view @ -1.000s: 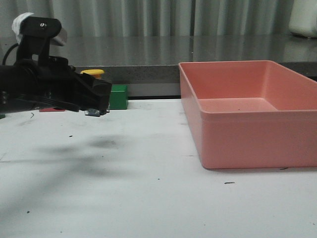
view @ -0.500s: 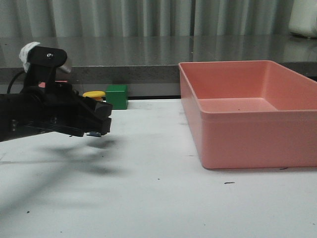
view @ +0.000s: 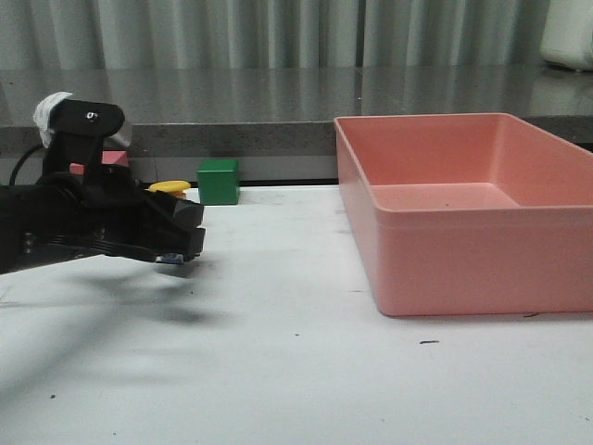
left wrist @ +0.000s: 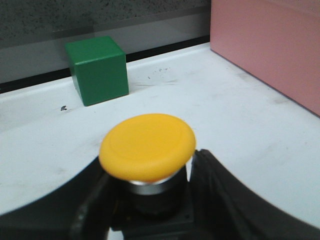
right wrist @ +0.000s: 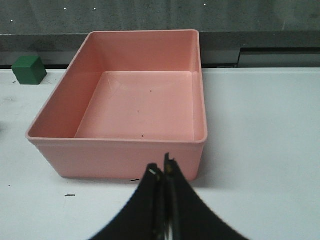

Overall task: Place and stand button with both arms
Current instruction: 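Lower the button upright onto the table and open the left gripper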

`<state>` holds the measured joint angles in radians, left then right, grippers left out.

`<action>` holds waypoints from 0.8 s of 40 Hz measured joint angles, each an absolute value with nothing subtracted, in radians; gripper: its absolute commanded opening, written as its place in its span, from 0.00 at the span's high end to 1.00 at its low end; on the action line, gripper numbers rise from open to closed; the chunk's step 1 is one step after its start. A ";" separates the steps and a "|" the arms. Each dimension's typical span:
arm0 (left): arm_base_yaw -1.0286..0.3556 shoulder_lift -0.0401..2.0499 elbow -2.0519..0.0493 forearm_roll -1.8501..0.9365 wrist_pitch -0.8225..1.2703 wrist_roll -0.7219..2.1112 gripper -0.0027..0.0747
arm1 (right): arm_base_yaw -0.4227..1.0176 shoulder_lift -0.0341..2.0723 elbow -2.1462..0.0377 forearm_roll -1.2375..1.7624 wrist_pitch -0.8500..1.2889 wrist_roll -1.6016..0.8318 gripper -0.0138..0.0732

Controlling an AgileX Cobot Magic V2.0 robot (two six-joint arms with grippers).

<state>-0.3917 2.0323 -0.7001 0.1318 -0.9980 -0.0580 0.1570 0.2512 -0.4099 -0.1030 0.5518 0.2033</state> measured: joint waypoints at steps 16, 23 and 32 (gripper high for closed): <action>-0.392 2.032 -0.701 0.130 -1.037 -0.058 0.39 | 0.157 0.251 -0.410 -0.103 0.552 0.203 0.92; -0.392 2.032 -0.701 0.142 -1.097 -0.058 0.38 | 0.157 0.251 -0.410 -0.103 0.552 0.203 0.92; -0.392 1.879 -0.711 0.153 -0.922 -0.058 0.34 | 0.157 0.251 -0.410 -0.103 0.552 0.203 0.92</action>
<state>-0.3917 1.8791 -0.7111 0.1533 -0.9222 -0.0580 0.1570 0.2512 -0.4099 -0.1030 0.5518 0.2033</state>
